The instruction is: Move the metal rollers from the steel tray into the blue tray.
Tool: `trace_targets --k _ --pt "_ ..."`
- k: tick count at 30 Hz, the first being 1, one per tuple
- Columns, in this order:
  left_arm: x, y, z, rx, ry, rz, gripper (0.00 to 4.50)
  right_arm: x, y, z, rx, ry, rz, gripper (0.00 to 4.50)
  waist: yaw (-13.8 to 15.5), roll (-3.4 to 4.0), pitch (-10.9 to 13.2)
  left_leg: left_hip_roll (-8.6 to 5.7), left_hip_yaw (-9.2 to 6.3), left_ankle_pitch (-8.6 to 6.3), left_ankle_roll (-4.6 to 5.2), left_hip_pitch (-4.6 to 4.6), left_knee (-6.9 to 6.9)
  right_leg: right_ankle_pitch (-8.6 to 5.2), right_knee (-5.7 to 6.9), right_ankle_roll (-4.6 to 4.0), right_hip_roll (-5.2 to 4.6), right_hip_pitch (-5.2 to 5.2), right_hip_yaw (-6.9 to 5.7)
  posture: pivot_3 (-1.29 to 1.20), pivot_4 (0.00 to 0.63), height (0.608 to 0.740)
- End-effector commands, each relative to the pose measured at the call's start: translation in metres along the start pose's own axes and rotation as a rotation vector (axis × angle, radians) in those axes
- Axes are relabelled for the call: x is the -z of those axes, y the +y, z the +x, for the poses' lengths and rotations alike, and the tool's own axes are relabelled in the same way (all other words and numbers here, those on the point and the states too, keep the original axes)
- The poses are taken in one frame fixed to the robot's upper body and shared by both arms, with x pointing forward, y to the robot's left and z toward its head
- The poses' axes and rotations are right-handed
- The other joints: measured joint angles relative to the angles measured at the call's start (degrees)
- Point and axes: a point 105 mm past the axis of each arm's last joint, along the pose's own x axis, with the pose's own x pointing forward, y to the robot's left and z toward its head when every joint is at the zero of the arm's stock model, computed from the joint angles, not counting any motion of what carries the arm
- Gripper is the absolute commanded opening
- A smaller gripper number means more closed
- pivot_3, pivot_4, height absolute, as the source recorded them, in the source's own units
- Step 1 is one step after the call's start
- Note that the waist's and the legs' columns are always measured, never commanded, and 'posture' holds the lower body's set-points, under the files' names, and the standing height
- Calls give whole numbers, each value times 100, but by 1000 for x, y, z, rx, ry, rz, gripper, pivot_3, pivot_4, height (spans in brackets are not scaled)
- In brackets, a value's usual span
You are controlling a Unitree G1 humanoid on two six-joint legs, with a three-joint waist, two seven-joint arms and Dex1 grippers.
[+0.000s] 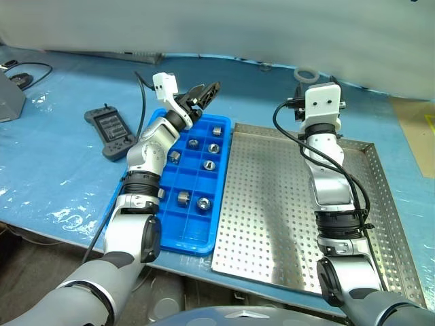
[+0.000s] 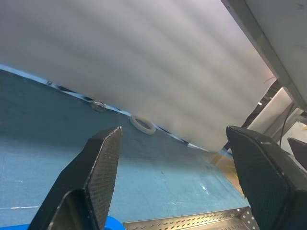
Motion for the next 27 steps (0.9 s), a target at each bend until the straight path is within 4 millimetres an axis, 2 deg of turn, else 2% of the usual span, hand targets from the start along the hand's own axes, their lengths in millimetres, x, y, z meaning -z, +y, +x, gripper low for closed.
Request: trace_targets --k 1,6,11,14,27 --pt "-12 -12 8 36 -36 21 3664 -12 -20 2 95 -55 -27 3237 1 0 0 0 0 0 0 0 0 0 0 0 0 0 0 -108 150 740" --pt "-8 -18 11 47 -44 -1 3664 -6 -35 2 125 -31 -55 3237 4 -1 0 -2 0 0 1 -1 0 0 0 0 0 0 1 -97 150 740" --pt "0 -17 8 33 -51 -30 3664 -16 -26 1 63 -65 -82 3237 -16 -1 1 -2 0 0 5 0 0 0 -2 0 0 0 2 -109 150 740" --pt "3 -18 9 34 -53 -40 3664 -21 -28 3 57 -82 -95 3237 -25 -1 1 -2 0 2 10 0 0 0 -2 0 0 0 3 -116 150 740" --pt "-3 -29 21 81 -59 -50 3664 -23 -38 5 97 -80 -109 3237 -31 -1 1 -2 2 2 21 -1 1 0 -5 0 0 0 4 -154 150 740"
